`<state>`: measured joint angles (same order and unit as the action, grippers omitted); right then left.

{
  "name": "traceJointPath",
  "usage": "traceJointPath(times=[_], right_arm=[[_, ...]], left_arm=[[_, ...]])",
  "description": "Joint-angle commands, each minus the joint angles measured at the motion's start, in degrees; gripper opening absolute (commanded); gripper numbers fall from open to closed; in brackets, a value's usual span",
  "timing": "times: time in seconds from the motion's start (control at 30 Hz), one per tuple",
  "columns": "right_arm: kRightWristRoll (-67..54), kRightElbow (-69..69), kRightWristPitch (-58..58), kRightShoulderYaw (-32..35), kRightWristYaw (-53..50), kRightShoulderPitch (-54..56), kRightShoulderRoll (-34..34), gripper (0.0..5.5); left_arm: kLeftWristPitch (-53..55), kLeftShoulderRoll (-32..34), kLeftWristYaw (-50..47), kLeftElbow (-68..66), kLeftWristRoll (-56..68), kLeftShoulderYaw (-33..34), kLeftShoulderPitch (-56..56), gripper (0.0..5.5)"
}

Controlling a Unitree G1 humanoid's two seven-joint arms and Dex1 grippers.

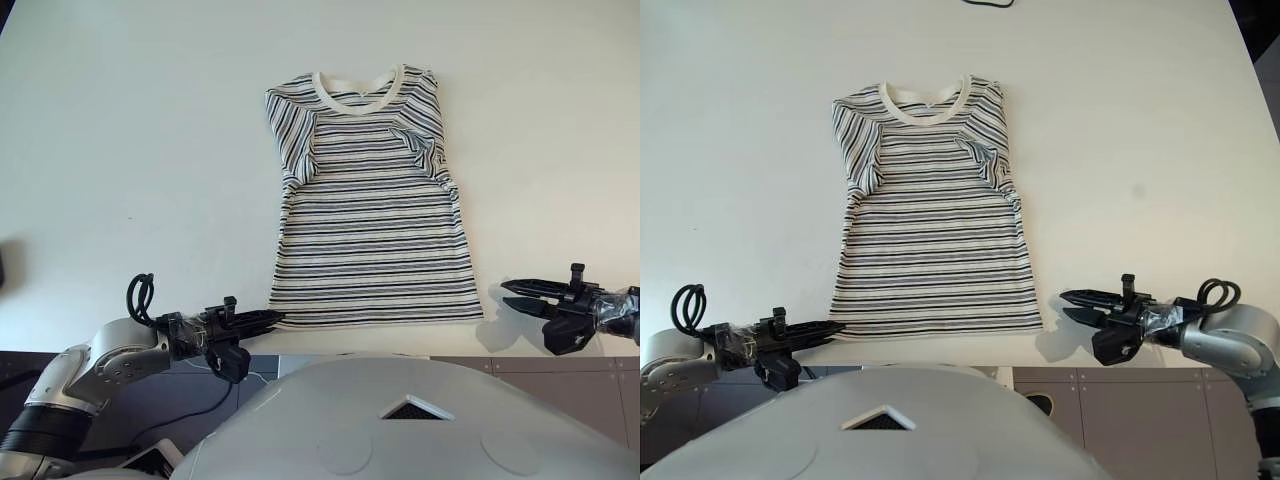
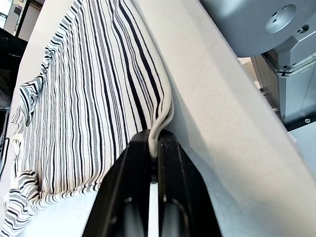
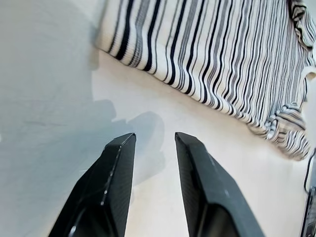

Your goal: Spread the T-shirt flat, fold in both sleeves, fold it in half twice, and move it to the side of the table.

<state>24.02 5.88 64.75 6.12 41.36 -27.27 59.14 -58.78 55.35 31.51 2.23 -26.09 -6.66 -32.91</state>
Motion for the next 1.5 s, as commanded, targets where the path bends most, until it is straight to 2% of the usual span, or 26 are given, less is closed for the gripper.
traceJointPath(times=[0.03,0.13,0.43,0.7,0.9,1.17,1.5], right_arm=[[9.55,1.3,6.61,-0.85,-4.62,1.06,-0.97,1.41],[14.22,0.87,7.79,-1.99,-8.17,1.86,-2.34,1.41],[15.13,-3.56,5.15,-7.9,-11.95,2.53,-2.52,1.41],[17.87,-2.26,6.76,-7.33,-15.69,1.11,0.67,1.41],[20.02,-2.43,7.19,-8.23,-18.55,-1.61,0.57,1.41],[18.4,0.63,2.05,-9.45,-20.81,1.8,-0.13,1.41],[21.18,1.12,2.64,-9.91,-23.96,2.59,1.2,1.41]], left_arm=[[2.56,0.21,0.45,-2.81,-4.4,-2.2,-0.99,0.1],[2.65,0.17,-0.05,-3.33,-4.89,-2.77,-0.62,0.1],[2.02,0.64,-0.94,-5.14,-5.42,-4.35,0.94,0.1],[1.33,0.83,-3.05,-7.74,-6.29,-5.09,1.83,0.1],[0.91,1.01,-4.14,-8.88,-6.9,-5.76,2.32,0.1],[0.26,1.73,-5.36,-10.43,-7.58,-6.63,3.12,0.1],[0.43,2.48,-6.38,-10.72,-7.76,-7.27,3.19,0.1]])
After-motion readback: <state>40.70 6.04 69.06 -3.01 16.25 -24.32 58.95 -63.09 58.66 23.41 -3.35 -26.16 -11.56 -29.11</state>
